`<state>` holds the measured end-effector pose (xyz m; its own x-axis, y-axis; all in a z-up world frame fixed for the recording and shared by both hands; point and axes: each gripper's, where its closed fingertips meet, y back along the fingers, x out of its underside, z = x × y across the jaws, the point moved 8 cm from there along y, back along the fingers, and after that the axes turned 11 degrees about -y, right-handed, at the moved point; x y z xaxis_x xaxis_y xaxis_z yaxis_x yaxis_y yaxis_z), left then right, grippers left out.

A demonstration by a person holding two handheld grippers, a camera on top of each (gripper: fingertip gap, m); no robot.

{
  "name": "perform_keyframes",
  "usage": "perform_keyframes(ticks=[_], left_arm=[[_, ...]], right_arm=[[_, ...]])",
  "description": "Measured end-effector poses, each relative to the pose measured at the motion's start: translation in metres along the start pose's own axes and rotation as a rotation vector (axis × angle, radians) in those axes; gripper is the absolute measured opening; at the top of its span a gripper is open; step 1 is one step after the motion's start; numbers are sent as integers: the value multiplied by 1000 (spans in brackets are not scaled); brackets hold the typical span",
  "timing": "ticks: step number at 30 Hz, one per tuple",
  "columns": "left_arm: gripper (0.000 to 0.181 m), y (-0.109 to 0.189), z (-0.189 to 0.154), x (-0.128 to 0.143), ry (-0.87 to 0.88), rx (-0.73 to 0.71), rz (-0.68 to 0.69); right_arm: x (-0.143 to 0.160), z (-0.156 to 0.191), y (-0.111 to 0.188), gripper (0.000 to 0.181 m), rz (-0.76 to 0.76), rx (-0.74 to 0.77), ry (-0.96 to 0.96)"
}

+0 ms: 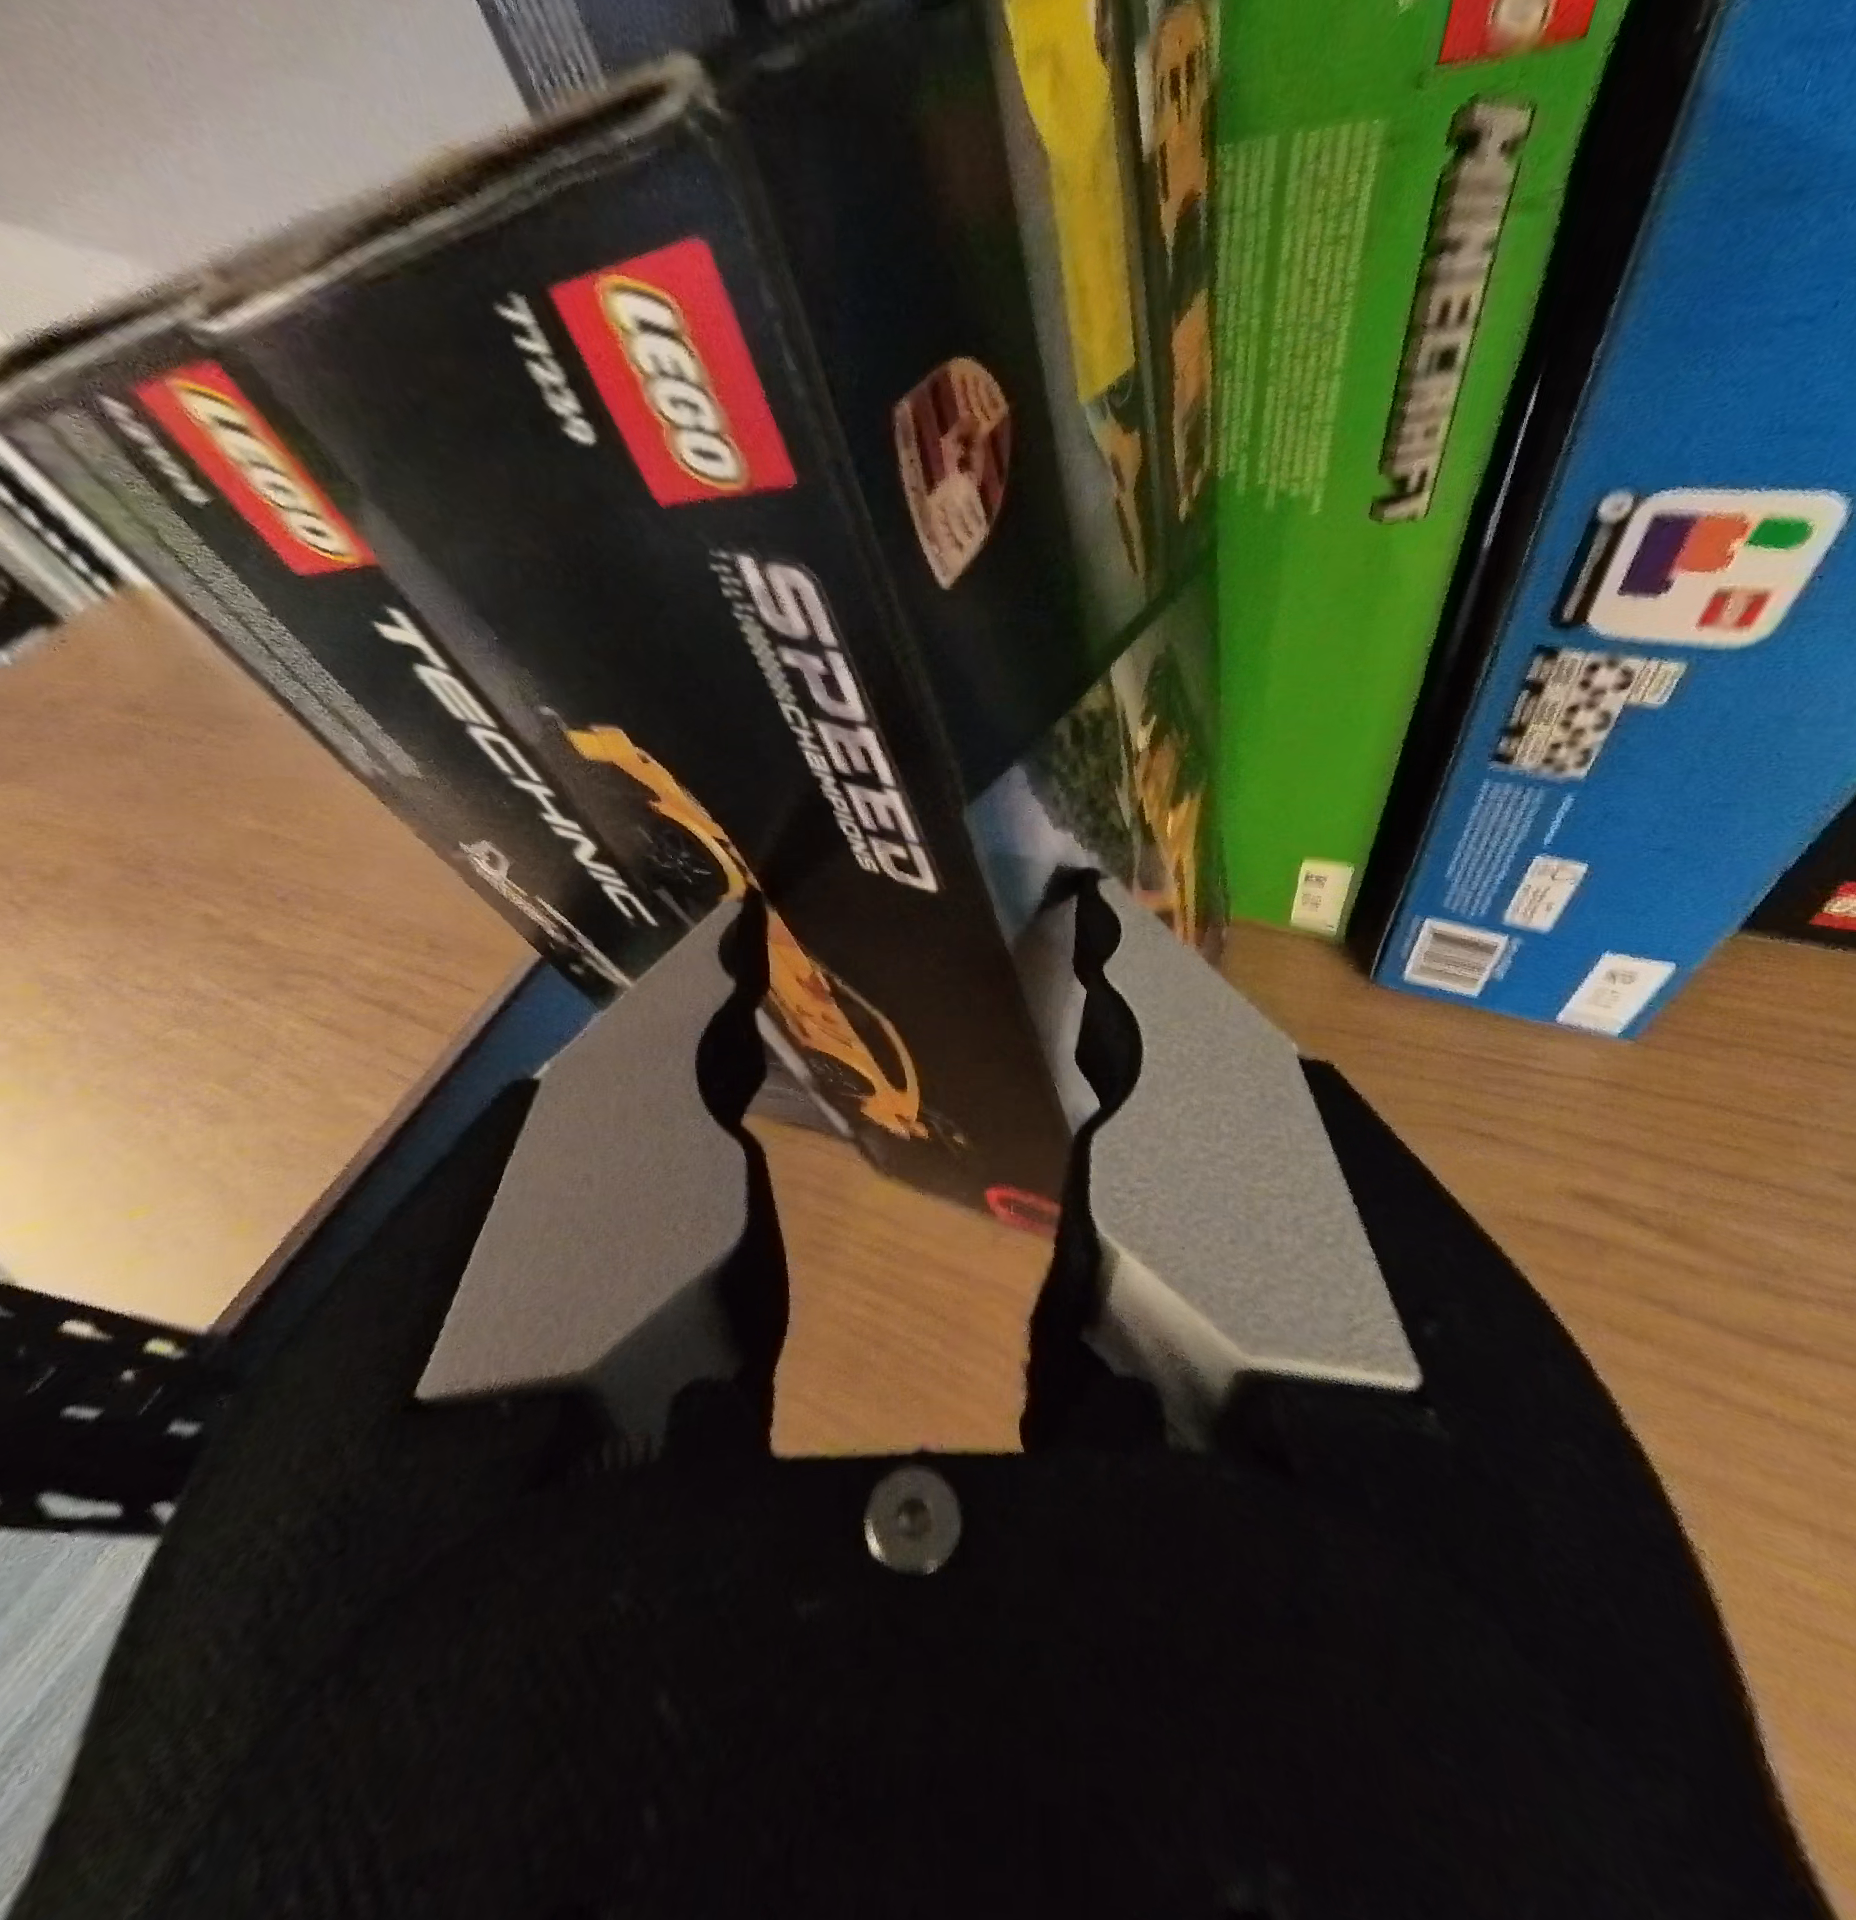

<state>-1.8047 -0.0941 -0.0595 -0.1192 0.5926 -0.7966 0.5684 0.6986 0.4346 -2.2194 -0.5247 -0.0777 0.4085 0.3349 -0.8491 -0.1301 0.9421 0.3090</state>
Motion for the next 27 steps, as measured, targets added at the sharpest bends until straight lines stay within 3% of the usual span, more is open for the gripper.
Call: perform_keyframes(ticks=[3, 6, 9, 12, 14, 16, 21, 27], left_arm=[[51, 6, -1, 1, -16, 4, -8], [52, 15, -3, -6, -41, 14, -30], [53, 29, -4, -21, -94, 24, -56], [55, 47, -3, -40, -168, 15, -87], [56, 57, -2, -52, -217, 6, -99], [57, 66, -3, -66, -275, -13, -119], [60, 72, -17, -105, -454, -46, -175], [59, 50, -76, -159, -623, 1, -171]], right_arm=[[3, -5, 5, 47, 161, 29, -41], [4, -4, 48, 39, 132, -9, 58], [25, -7, 116, 33, 146, -20, 92], [50, -8, 198, 12, 130, -39, 137], [59, -6, 251, 0, 115, -39, 215], [58, -4, 296, 0, 132, -52, 282], [7, -8, 372, 0, 74, -39, 498], [-72, -34, 465, 0, -108, -50, 422]])
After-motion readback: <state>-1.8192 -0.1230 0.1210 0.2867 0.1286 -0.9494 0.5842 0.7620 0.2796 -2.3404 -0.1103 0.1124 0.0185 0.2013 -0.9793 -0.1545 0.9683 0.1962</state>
